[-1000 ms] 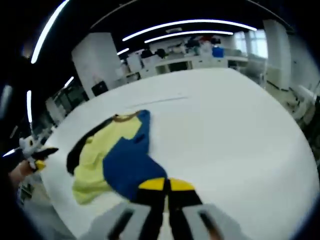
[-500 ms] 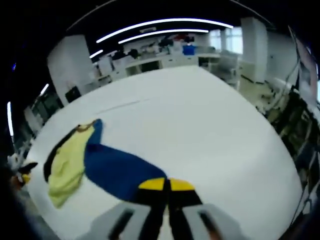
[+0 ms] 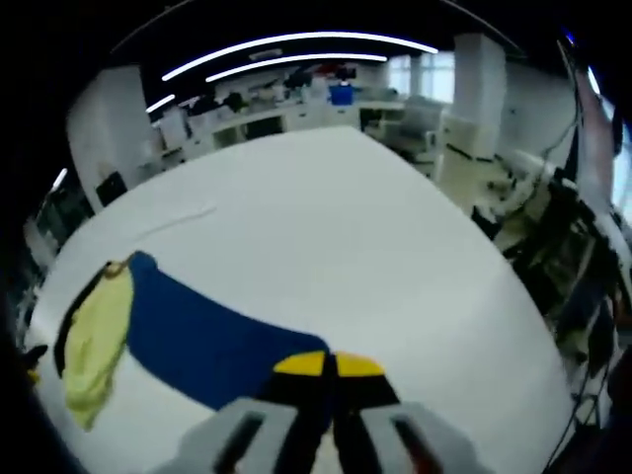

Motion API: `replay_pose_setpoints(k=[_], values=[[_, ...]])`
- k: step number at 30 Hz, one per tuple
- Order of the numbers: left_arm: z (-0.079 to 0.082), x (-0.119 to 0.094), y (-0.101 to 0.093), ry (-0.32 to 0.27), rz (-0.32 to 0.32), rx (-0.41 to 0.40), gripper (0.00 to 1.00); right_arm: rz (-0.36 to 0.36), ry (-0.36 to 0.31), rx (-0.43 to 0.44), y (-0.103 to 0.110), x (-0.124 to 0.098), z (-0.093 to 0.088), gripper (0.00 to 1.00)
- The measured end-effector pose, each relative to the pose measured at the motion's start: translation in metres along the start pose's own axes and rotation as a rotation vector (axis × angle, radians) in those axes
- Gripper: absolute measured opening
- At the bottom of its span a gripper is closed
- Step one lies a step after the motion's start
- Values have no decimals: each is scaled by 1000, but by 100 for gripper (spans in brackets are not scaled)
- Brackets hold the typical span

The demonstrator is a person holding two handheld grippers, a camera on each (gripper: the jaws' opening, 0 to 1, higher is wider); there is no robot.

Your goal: Fold the garment on the visible template until the final outline fits inside the template.

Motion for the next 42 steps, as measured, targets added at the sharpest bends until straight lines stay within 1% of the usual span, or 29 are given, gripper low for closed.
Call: replay_pose_setpoints(k=[3,5,7,8,9,10,11,12,13,15,17,20,22,23,25,26,27,29,30,31,32,33,35,36,37,38,40,41,42], values=[[-2,3,2,7,8,-7,83,-16,1,-8,-8,8,6,0],[-3,5,3,13,10,-13,83,-30,7,-4,-5,8,1,0],[-6,7,5,22,14,-16,83,-42,19,-3,-11,16,2,0],[-6,7,5,25,14,-16,83,-47,21,-7,-8,13,2,0],[-6,8,4,26,15,-16,83,-52,23,-23,-7,13,3,0],[-7,8,4,26,18,-22,83,-48,31,-31,-8,19,5,0],[-8,8,5,26,18,-26,83,-34,53,-51,-7,21,4,0],[-8,9,5,27,20,-27,83,-46,62,-86,-10,23,4,0],[-8,9,4,27,22,-28,83,-52,64,-87,-10,24,4,0],[-9,9,3,31,21,-31,83,-27,82,-76,-9,28,1,0],[-10,9,4,33,26,-33,83,-31,87,-84,-13,33,-1,0],[-10,9,2,25,28,-44,83,-26,87,-84,-14,32,-2,0],[-11,9,1,23,28,-45,83,31,65,-68,-9,33,-1,2],[-10,9,1,22,28,-46,83,15,63,-50,-10,32,-2,7],[-11,8,1,20,27,-46,83,26,30,-51,-8,27,-1,19],[-11,8,1,19,27,-46,83,45,17,-49,-5,22,-1,23],[-11,8,2,18,26,-46,83,85,-13,-58,0,20,1,27],[-11,8,1,16,23,-45,83,136,-38,-26,4,25,2,41],[-11,8,1,16,22,-44,83,166,-40,-5,9,21,1,47],[-11,8,1,16,21,-43,83,154,-47,-27,9,19,1,53],[-11,8,1,16,20,-43,83,158,-67,-62,10,16,2,56],[-11,8,1,16,18,-44,83,169,-72,-64,12,14,1,58],[-10,7,1,11,16,-46,83,200,-92,-68,17,10,2,67],[-10,7,1,10,15,-45,83,229,-114,-78,19,12,4,72],[-10,7,1,9,15,-43,83,238,-137,-95,21,11,6,79],[-10,6,1,7,14,-43,83,239,-162,-128,22,5,9,83],[-9,7,1,4,11,-45,83,276,-180,-146,32,-2,11,91],[-9,6,0,2,10,-44,83,282,-186,-151,36,-6,12,95],[-9,6,0,2,9,-44,83,284,-206,-157,44,-13,14,99]])
Point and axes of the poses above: the point that each gripper's makers call its tool centre point, and the gripper's own axes: x roughly forward along the fingers, y roughly to its left, z roughly out of its top, the point moved 6 cm from there along -x, roughly backward along the fingers, and after that the axes turned 15 degrees about -x, right-handed, at the moved point
